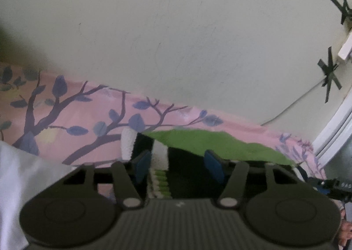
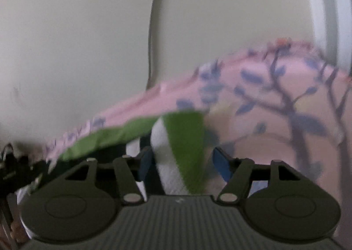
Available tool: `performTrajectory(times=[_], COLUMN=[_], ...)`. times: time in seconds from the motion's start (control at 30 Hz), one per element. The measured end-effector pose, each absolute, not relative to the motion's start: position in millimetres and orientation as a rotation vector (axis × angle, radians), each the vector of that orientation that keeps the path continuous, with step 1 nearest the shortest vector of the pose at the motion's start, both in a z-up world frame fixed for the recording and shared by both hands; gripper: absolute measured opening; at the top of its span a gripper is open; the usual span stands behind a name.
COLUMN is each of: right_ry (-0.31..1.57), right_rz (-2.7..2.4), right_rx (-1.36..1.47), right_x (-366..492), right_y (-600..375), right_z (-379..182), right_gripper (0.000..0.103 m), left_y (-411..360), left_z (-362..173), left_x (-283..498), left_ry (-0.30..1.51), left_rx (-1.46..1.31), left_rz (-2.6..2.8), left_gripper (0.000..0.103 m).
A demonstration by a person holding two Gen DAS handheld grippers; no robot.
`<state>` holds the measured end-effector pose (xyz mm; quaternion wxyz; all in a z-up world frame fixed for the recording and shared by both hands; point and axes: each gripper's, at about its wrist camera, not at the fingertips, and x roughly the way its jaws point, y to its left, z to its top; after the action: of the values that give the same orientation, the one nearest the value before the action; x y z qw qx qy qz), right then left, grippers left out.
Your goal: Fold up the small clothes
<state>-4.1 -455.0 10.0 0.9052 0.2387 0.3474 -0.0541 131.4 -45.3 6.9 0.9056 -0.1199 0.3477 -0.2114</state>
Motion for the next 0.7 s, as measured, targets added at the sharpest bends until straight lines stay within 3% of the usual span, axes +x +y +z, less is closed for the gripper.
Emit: performTrajectory(times=[0.1, 0.23, 0.27, 0.3, 0.33, 0.37, 0.47, 0.53, 0.7], right_ry=[0.665, 0.673, 0.683, 0.683, 0.665, 0.643, 0.618, 0.572, 0.41], right_rz=[-0.233, -0.284, -0.271, -0.261, -0.246, -0.241, -0.135, -0.079, -0.102], right_rx=[0.433, 0.455, 0.439, 0.439, 0.451, 0.455, 0.47, 0.426, 0.372], right_x=[-10.7, -18.5, -20.3, -25.1, -34.5, -42.4, -79.6, -116.6, -237.3], right_y=[-456.1, -458.1, -455.6, -453.4, -451.9, -450.7, -439.2, -431.6, -442.8], right_z=[8.4, 4.9, 8.3, 14.3, 23.2, 32.8, 62.6, 82.5, 136.9], right_gripper=[0.0, 0.0, 0.005, 0.026, 0.038, 0.044, 0.043, 0.042, 0.043], left_y=[-46.2, -45.4, -46.1, -45.9, -44.7, -41.8, -32.8, -19.3, 30.6], left_z=[1.6, -1.0, -1.0, -1.0, -1.0, -0.9, 6.6, 25.7, 95.3], left_x=[136.6, 139.8, 139.6, 139.7, 140.1, 141.1, 138.1, 119.4, 25.9], left_ry=[0.748, 0.755, 0.753, 0.751, 0.751, 0.754, 0.802, 0.809, 0.67], left_rx=[-0.197, -0.192, -0.188, -0.189, -0.197, -0.215, -0.243, -0.283, -0.229], left_rz=[-0.37, -0.353, -0.35, -0.345, -0.345, -0.348, -0.332, -0.365, -0.509], left_gripper=[0.016, 0.017, 0.017, 0.018, 0.018, 0.019, 0.019, 0.025, 0.037])
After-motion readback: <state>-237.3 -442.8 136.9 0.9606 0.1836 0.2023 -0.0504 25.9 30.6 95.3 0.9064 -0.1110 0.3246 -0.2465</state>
